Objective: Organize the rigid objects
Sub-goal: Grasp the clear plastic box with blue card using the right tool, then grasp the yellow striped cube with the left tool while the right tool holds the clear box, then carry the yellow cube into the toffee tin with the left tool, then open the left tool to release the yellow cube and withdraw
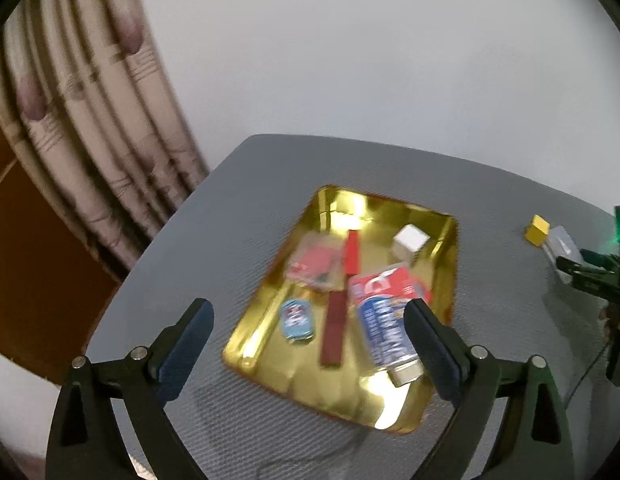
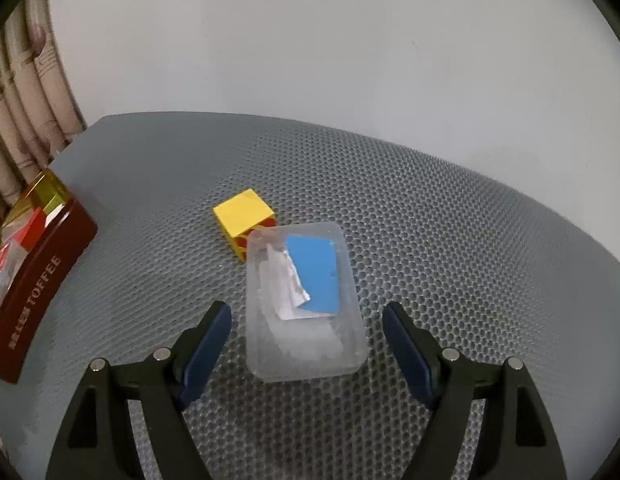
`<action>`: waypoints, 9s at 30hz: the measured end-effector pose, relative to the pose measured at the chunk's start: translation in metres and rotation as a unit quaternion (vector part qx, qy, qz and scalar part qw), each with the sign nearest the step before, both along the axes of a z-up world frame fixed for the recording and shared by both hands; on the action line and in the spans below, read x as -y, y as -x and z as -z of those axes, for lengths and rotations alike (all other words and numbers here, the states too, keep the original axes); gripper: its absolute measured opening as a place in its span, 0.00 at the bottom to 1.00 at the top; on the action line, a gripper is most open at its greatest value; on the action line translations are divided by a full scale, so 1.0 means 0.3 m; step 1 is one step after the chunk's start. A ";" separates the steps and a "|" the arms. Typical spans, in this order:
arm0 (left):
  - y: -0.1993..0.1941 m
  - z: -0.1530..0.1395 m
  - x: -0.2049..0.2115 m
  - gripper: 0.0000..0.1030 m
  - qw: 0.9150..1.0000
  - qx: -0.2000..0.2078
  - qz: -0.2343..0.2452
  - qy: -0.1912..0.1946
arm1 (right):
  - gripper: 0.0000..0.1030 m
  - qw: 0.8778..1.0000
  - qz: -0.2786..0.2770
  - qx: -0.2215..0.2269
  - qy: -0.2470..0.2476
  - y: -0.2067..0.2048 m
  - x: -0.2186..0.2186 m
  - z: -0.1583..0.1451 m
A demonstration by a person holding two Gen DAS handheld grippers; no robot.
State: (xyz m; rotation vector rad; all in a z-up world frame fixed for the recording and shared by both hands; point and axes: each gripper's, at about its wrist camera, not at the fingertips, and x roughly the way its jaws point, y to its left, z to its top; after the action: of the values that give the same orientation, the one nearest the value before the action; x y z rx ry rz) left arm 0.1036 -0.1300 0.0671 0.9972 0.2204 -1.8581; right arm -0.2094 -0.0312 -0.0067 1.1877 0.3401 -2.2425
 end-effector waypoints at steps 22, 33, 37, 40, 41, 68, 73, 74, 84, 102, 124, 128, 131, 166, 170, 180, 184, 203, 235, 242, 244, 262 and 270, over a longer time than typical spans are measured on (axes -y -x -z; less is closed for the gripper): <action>0.531 0.169 -0.139 0.92 0.990 0.030 0.136 -0.016 | 0.82 0.999 0.028 -0.027 -0.004 -0.017 0.028 0.090; 0.720 0.299 -0.143 0.92 0.985 0.045 0.164 -0.031 | 0.58 0.999 0.019 -0.030 0.017 -0.052 -0.010 0.074; 0.765 0.340 -0.138 0.92 0.982 0.038 0.179 -0.051 | 0.58 0.998 0.051 -0.037 0.003 -0.085 -0.100 0.080; 0.792 0.360 -0.127 0.92 0.979 0.029 0.188 -0.070 | 0.58 0.996 0.082 -0.038 0.002 -0.105 -0.193 0.085; 0.801 0.365 -0.122 0.92 0.979 0.028 0.188 -0.073 | 0.58 0.995 0.095 -0.041 -0.005 -0.114 -0.224 0.088; 1.000 0.482 -0.004 0.68 0.967 0.052 0.225 -0.109 | 0.59 0.991 0.130 -0.038 -0.006 -0.138 -0.401 0.074; 1.007 0.473 0.000 0.38 0.965 0.064 0.232 -0.105 | 0.59 0.991 0.131 -0.038 -0.006 -0.139 -0.401 0.072; 1.006 0.477 0.005 0.35 0.964 0.064 0.231 -0.111 | 0.59 0.991 0.131 -0.038 -0.006 -0.139 -0.401 0.072; 0.929 0.458 0.036 0.26 0.970 0.051 0.206 -0.117 | 0.59 0.991 0.131 -0.038 -0.007 -0.132 -0.407 0.075; 0.763 0.432 -0.103 0.26 0.978 0.060 0.174 -0.094 | 0.59 0.991 0.131 -0.039 -0.008 -0.140 -0.402 0.075; 0.489 0.212 -0.212 0.26 0.978 0.061 0.190 -0.066 | 0.59 0.990 0.133 -0.039 -0.009 -0.124 -0.412 0.084; 0.461 0.194 -0.135 0.26 0.979 0.055 0.185 -0.063 | 0.59 0.990 0.133 -0.039 -0.009 -0.123 -0.414 0.084; 0.456 0.177 -0.108 0.26 0.980 0.049 0.182 -0.058 | 0.59 0.990 0.133 -0.039 -0.008 -0.123 -0.415 0.084; -0.045 0.091 0.334 0.26 0.996 0.022 0.005 -0.085 | 0.59 0.990 0.133 -0.039 -0.010 -0.134 -0.401 0.076; -0.065 0.131 0.349 0.26 0.995 0.022 0.007 -0.101 | 0.59 0.990 0.132 -0.039 -0.009 -0.132 -0.399 0.072; -0.071 0.192 0.382 0.26 0.994 0.026 -0.003 -0.111 | 0.59 0.991 0.131 -0.040 -0.010 -0.122 -0.402 0.068; -0.059 0.213 0.389 0.26 0.993 0.031 0.006 -0.112 | 0.59 0.991 0.131 -0.040 -0.010 -0.123 -0.402 0.068; -0.041 0.223 0.372 0.42 0.995 0.057 0.019 -0.085 | 0.59 0.991 0.129 -0.040 -0.010 -0.116 -0.408 0.070; -0.158 0.002 0.265 0.62 1.000 0.015 -0.013 0.020 | 0.59 0.991 0.128 -0.040 -0.011 -0.111 -0.414 0.073; -0.158 0.024 0.219 0.62 1.000 0.011 0.006 0.009 | 0.59 0.991 0.127 -0.040 -0.011 -0.108 -0.422 0.076; -0.156 0.028 0.207 0.62 1.000 0.002 0.014 0.001 | 0.59 0.991 0.127 -0.041 -0.011 -0.107 -0.425 0.076; -0.221 0.049 0.121 0.70 1.000 -0.013 0.013 0.012 | 0.58 0.987 0.158 -0.033 -0.028 -0.114 -0.446 0.062; -0.259 0.056 0.133 0.72 1.000 -0.022 -0.006 0.004 | 0.58 0.983 0.171 -0.035 -0.055 -0.141 -0.431 0.042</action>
State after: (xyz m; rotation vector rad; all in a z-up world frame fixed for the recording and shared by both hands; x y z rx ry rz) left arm 0.1813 -0.1697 0.0502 0.9484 0.2449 -1.8696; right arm -0.1670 0.0982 -0.0192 1.3073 0.3106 -2.5946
